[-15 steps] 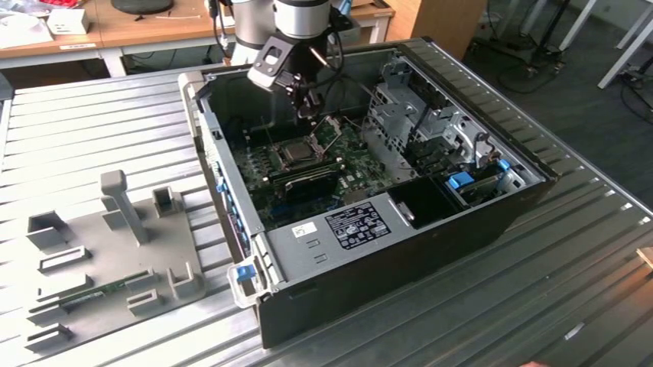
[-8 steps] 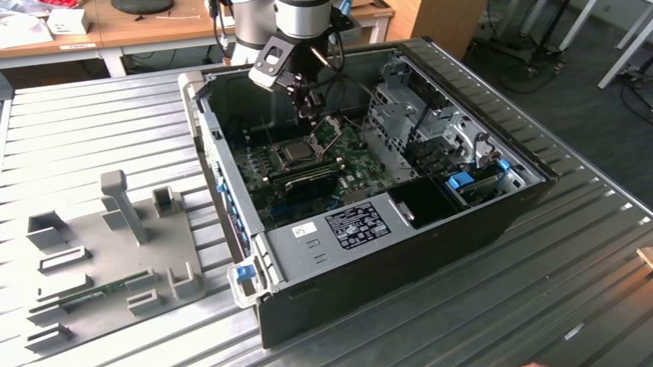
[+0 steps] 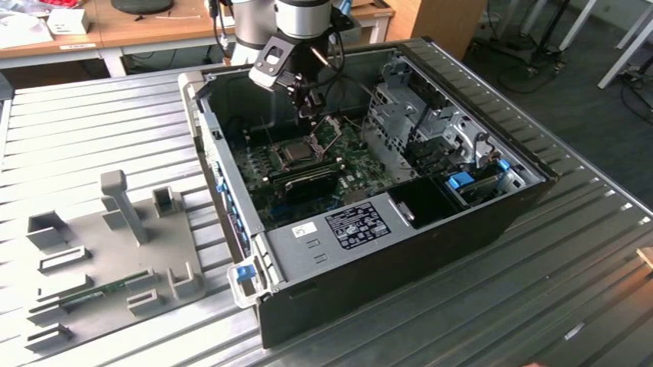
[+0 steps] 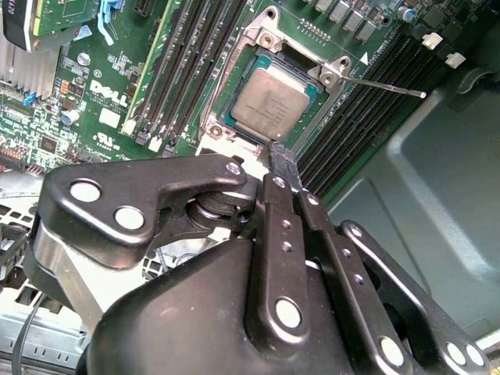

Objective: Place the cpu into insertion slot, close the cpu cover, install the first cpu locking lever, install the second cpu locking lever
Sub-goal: 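Close the cpu cover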

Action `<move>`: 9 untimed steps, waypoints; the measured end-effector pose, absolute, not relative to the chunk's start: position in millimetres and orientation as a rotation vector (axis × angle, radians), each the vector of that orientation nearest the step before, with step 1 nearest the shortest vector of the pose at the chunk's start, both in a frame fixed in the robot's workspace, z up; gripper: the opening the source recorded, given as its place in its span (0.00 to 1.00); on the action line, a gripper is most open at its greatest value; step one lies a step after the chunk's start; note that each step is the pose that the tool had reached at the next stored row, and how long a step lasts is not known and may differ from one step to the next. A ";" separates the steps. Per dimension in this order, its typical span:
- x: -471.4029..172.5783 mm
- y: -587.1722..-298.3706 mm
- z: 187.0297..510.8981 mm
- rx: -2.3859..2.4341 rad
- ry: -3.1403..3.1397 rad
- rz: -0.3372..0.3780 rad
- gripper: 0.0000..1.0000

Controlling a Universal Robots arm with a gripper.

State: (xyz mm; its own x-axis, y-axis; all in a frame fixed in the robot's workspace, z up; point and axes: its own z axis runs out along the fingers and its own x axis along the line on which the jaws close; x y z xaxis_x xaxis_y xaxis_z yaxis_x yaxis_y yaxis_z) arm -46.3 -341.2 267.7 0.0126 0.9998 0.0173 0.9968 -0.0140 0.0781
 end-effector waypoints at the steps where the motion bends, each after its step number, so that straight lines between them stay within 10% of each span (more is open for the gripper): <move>1: -46.3 -341.2 267.7 2.204 2.175 0.104 0.10; 9: -41.0 -341.2 267.7 2.204 2.175 0.104 0.10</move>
State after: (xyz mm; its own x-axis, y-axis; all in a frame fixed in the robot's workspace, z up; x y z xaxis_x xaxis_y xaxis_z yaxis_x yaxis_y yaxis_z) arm -41.0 -341.2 267.7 0.0127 0.9998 0.0172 0.9969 -0.0140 0.0780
